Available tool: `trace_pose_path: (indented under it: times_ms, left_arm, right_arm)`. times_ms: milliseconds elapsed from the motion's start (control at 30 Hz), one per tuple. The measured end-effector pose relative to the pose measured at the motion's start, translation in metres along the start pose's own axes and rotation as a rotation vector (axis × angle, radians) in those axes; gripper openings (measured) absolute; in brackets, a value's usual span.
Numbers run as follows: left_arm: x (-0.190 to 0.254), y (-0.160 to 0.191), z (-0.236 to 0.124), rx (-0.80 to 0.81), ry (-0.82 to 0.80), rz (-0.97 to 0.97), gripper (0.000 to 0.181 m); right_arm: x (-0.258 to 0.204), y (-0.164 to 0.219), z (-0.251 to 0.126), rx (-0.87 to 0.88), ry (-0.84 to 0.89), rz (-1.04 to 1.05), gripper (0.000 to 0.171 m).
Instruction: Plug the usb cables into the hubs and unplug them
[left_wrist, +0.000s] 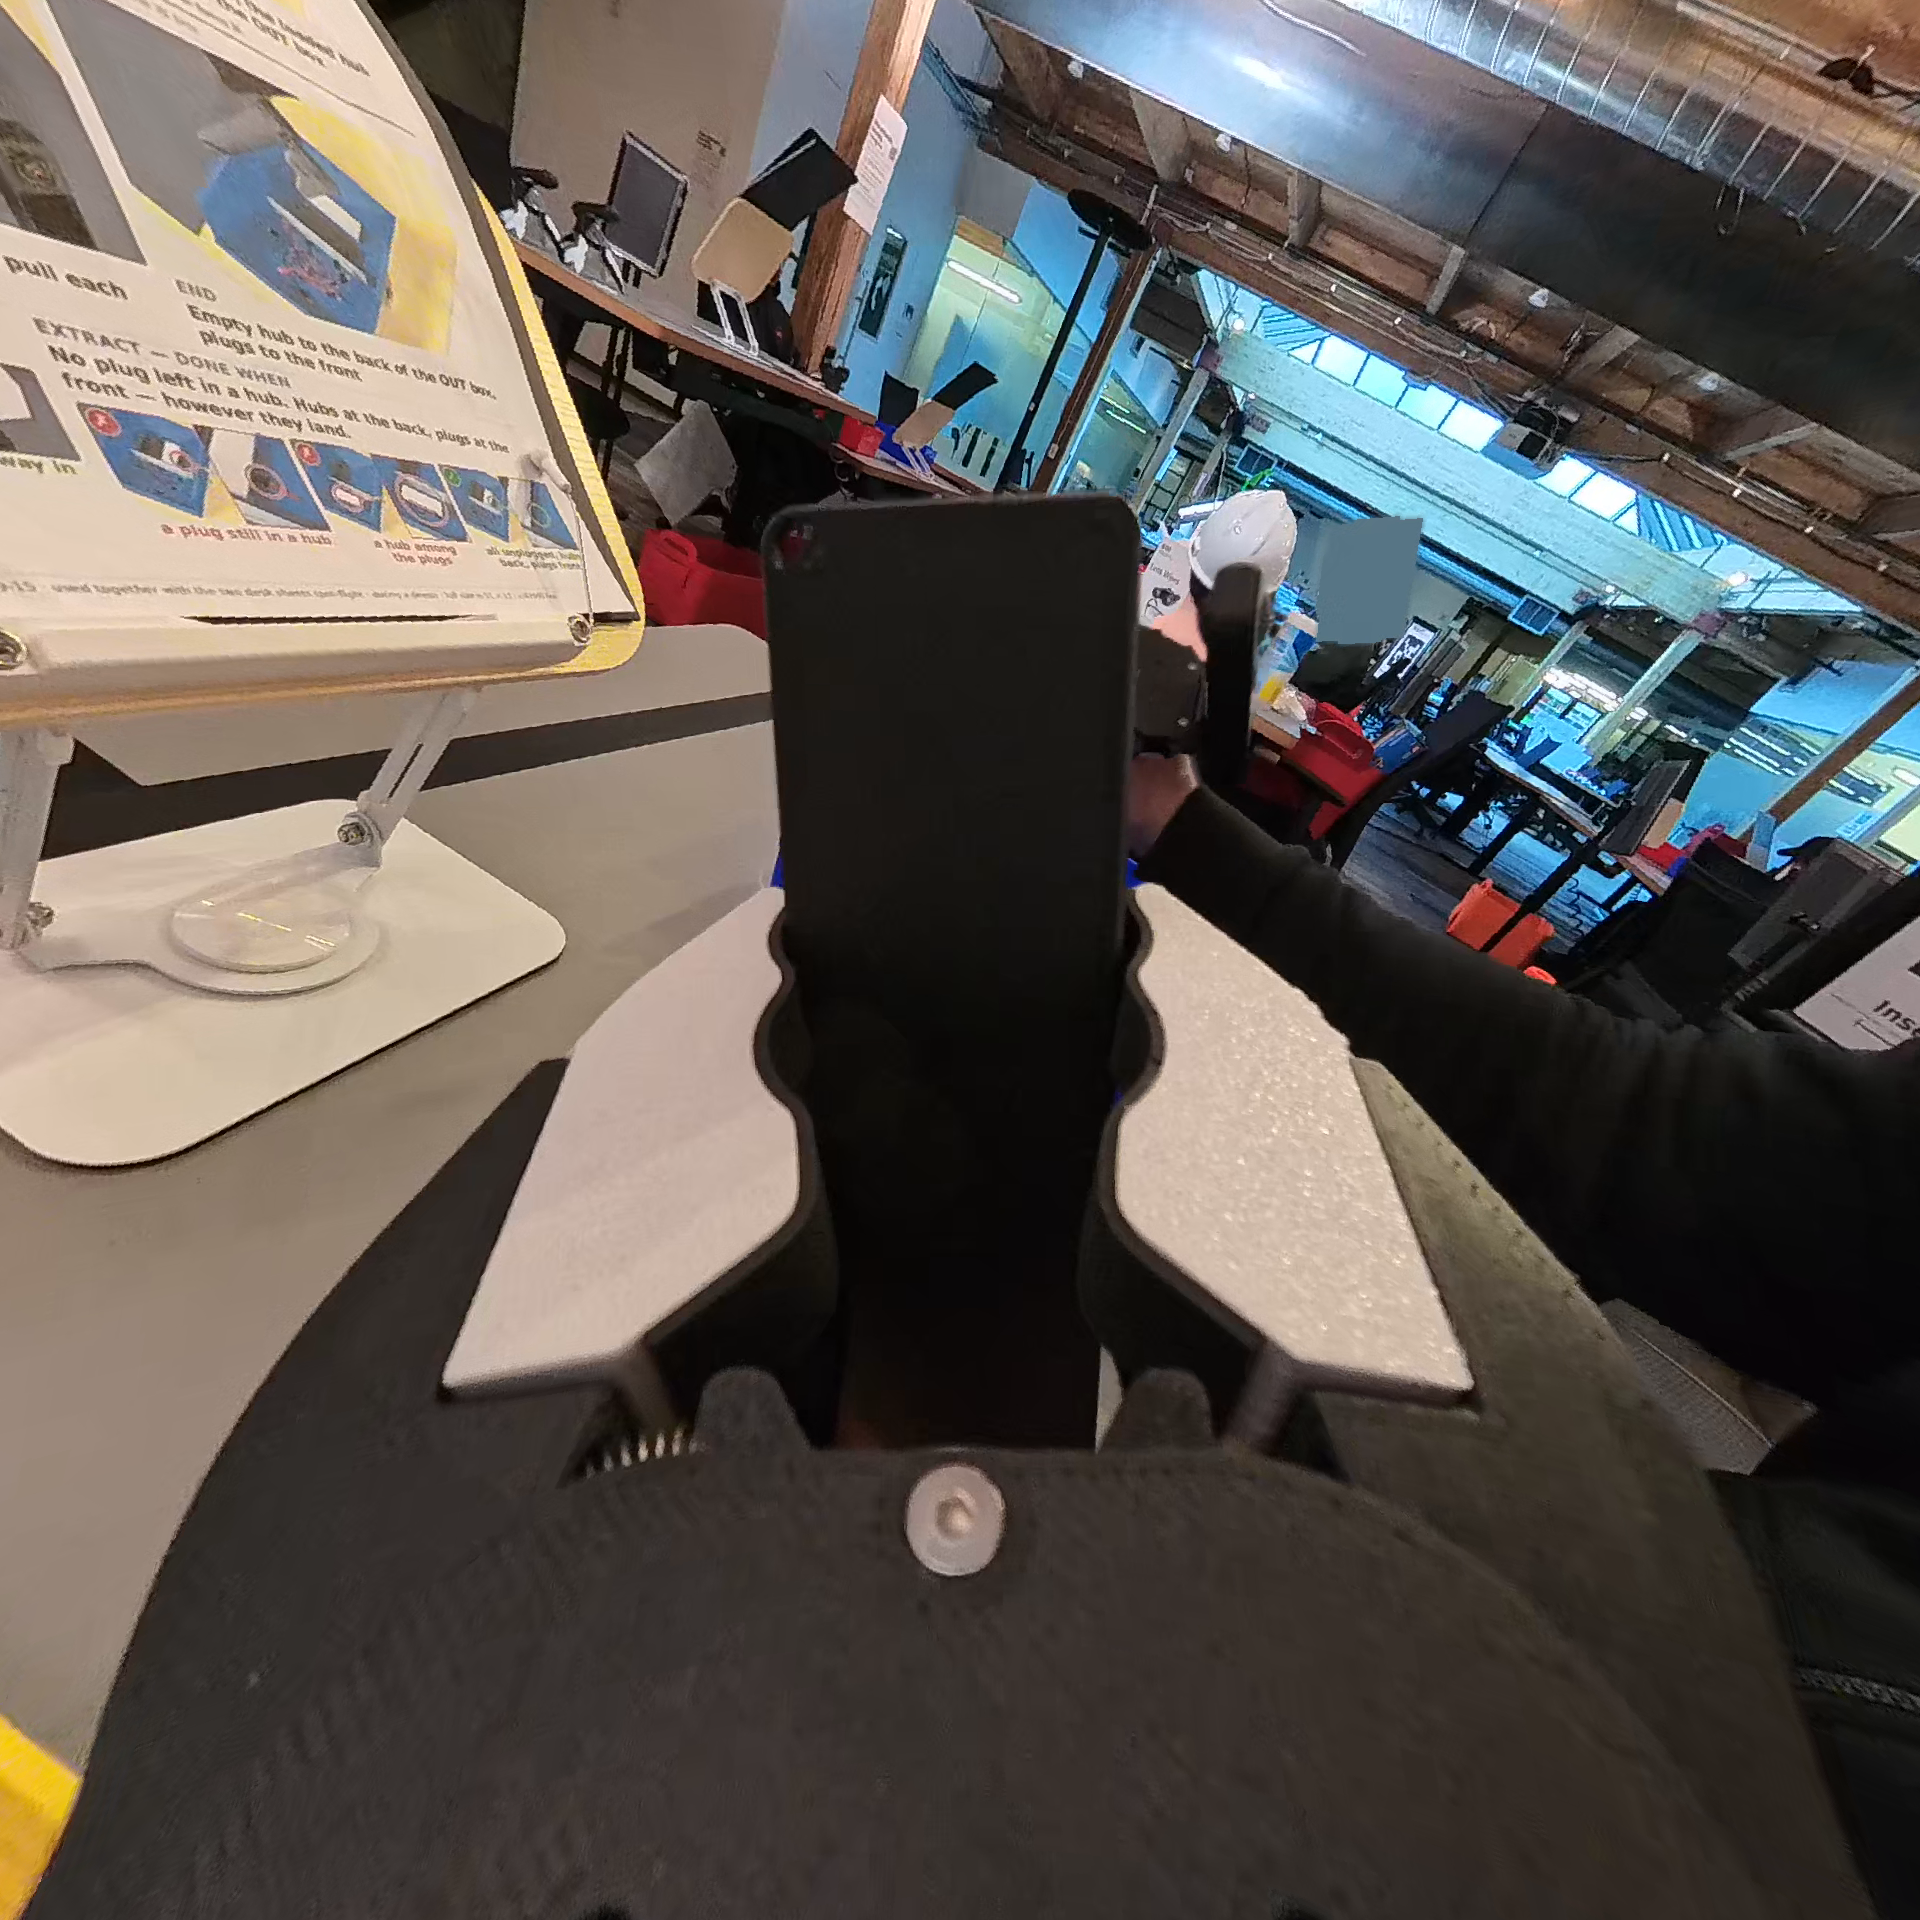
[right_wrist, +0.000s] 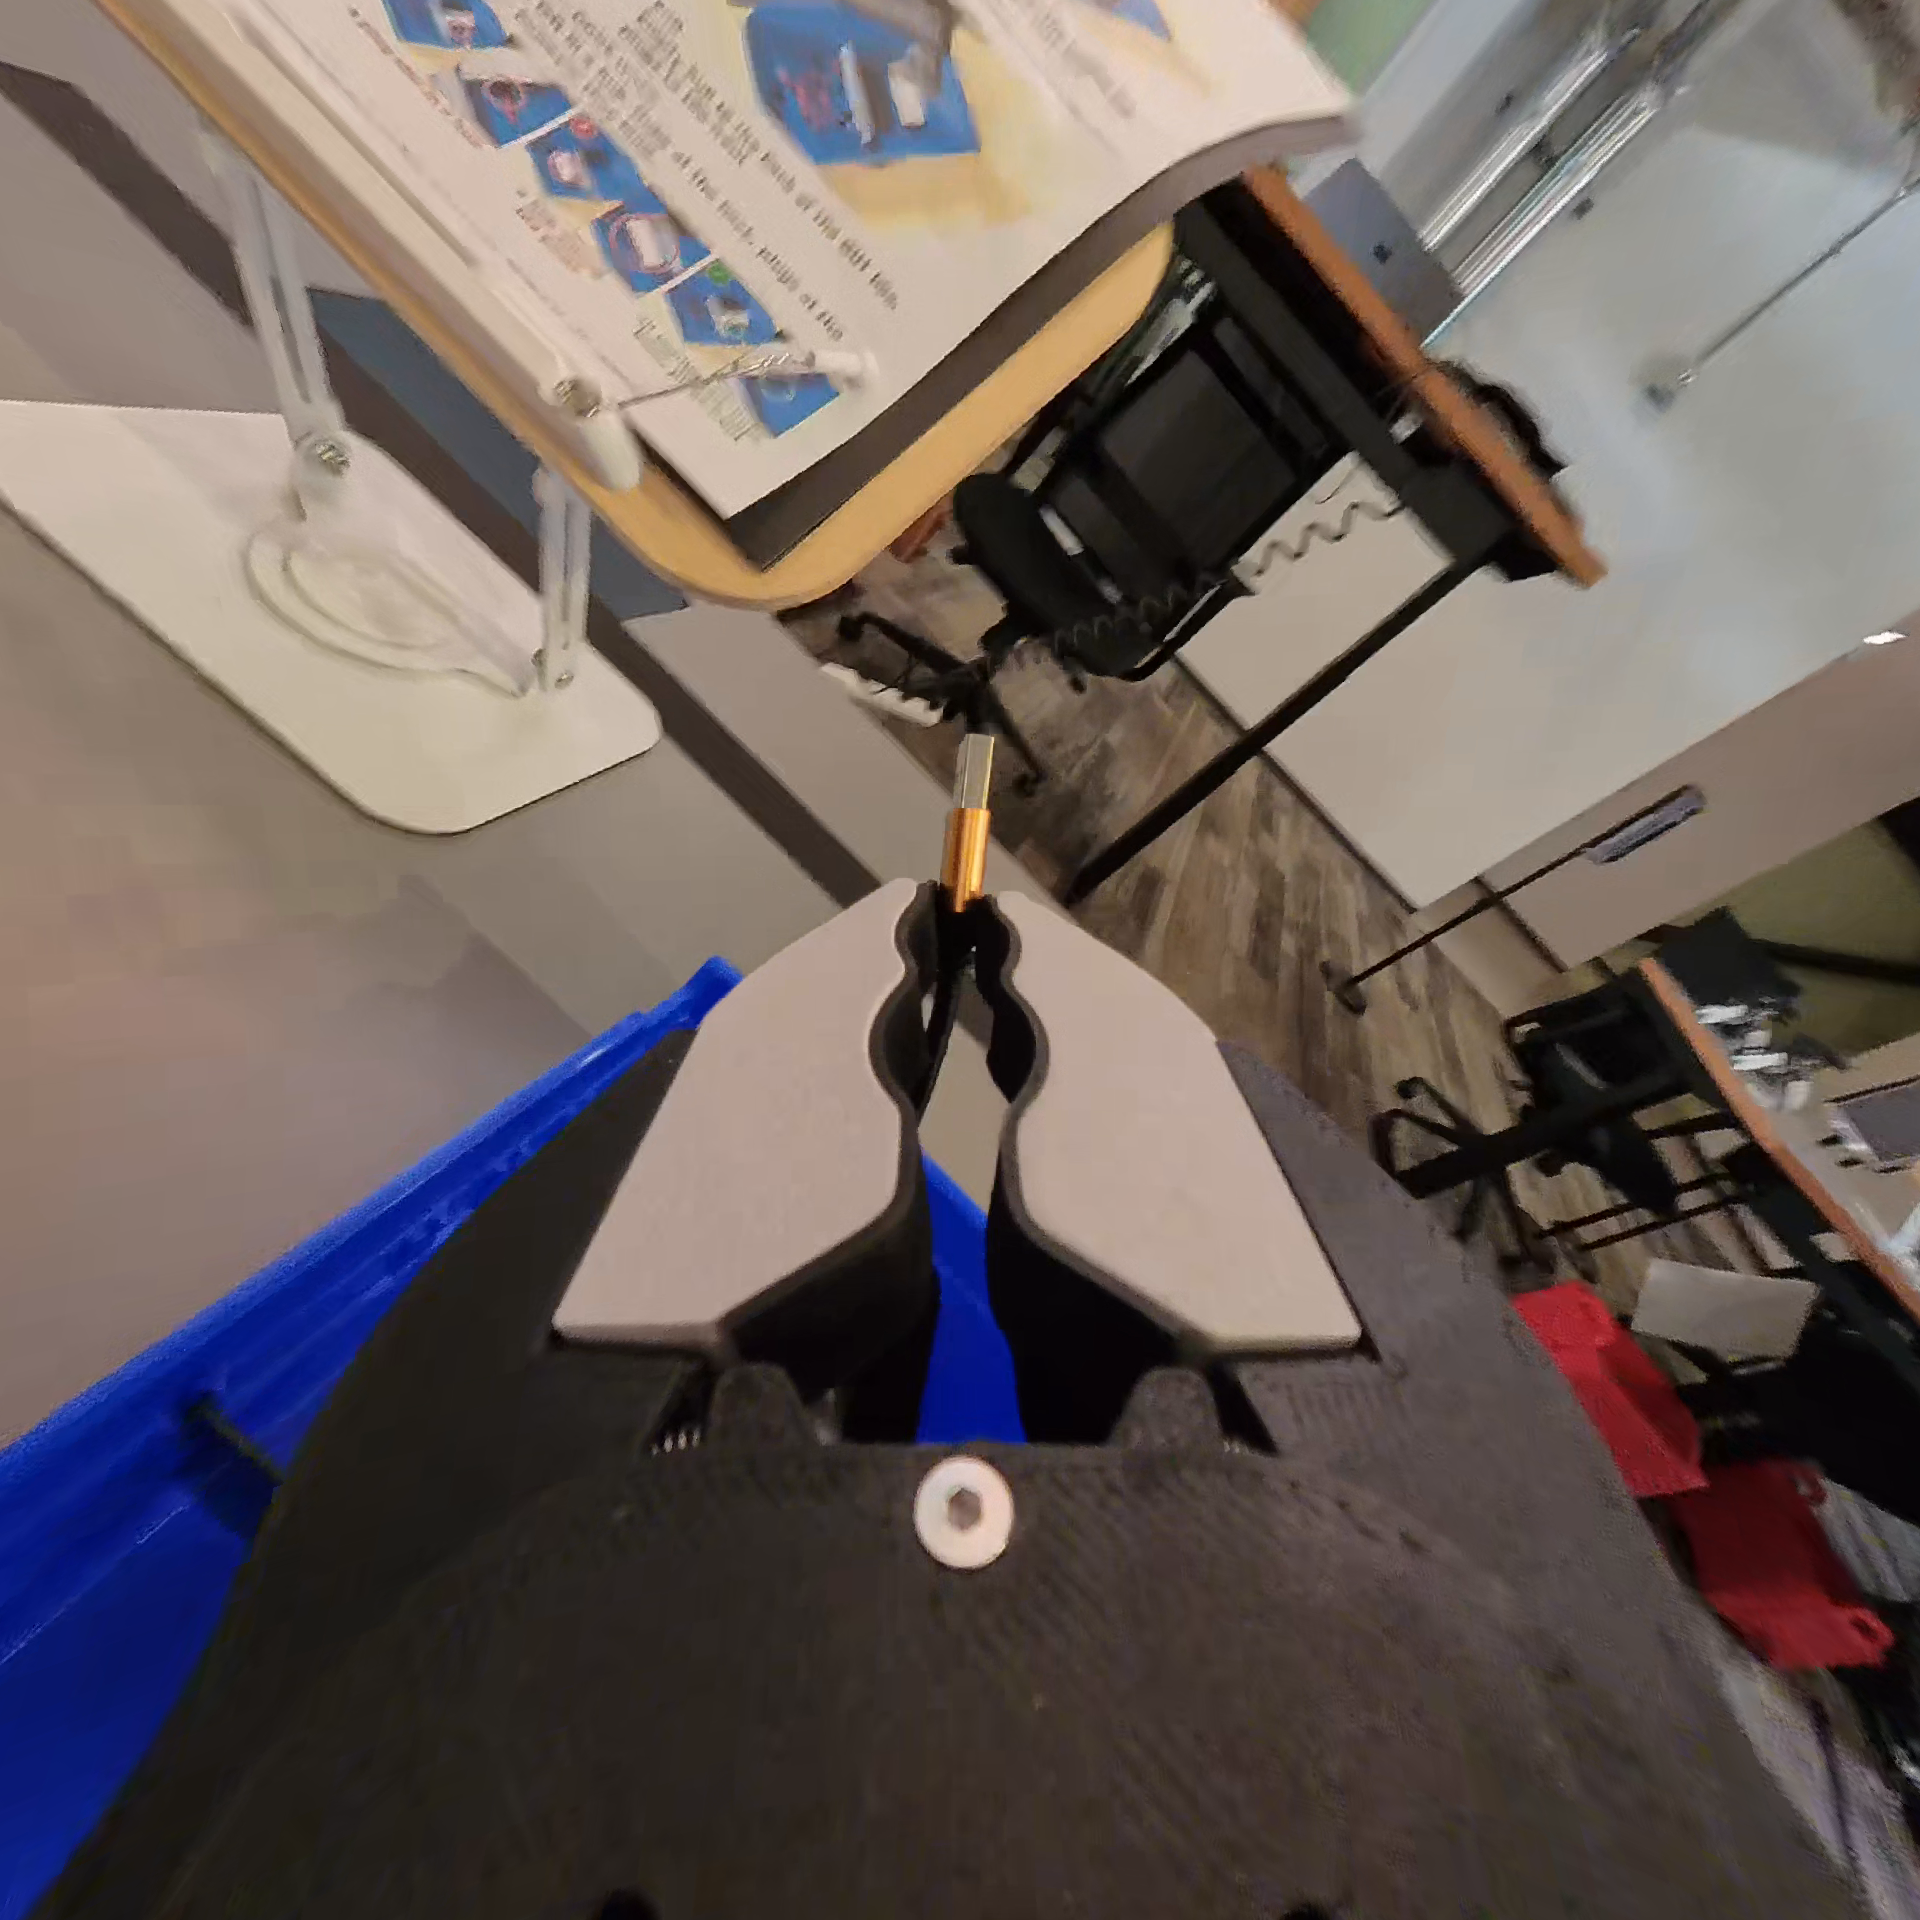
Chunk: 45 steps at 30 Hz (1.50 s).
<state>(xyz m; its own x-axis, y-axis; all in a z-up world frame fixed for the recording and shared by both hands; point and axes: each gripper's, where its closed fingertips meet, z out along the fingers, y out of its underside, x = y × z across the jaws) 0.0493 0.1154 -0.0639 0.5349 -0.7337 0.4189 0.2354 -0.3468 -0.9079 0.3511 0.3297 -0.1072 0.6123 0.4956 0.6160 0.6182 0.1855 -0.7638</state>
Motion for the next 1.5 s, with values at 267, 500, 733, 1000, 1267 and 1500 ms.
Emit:
trace_pose_path:
  times_ms: [267, 500, 733, 1000, 1267, 1500]
  left_arm:
    - [-0.001, 0.007, 0.003, -0.017, 0.005, -0.014, 0.057]
    - [-0.003, 0.01, 0.009, -0.004, 0.014, -0.069, 0.057]
    - [0.003, 0.013, 0.017, 0.016, 0.044, -0.137, 0.057]
    - [0.019, 0.025, 0.03, 0.008, 0.083, -0.194, 0.057]
    - [0.026, 0.03, 0.031, -0.055, 0.137, -0.163, 0.065]
    - [0.038, 0.055, 0.04, -0.181, 0.179, -0.062, 0.057]
  right_arm:
    - [-0.065, 0.087, 0.008, -0.391, -0.277, 0.06, 0.041]
    - [-0.08, -0.028, -0.037, -0.189, -0.244, -0.07, 0.041]
    - [-0.244, -0.184, -0.083, 0.172, -0.508, -0.352, 0.036]
    - [-0.293, -0.209, -0.07, 0.184, -0.294, -0.636, 0.009]
    - [-0.283, -0.209, -0.072, 0.239, -0.268, -0.581, 0.007]
    - [-0.267, -0.203, -0.075, 0.244, -0.282, -0.543, 0.007]
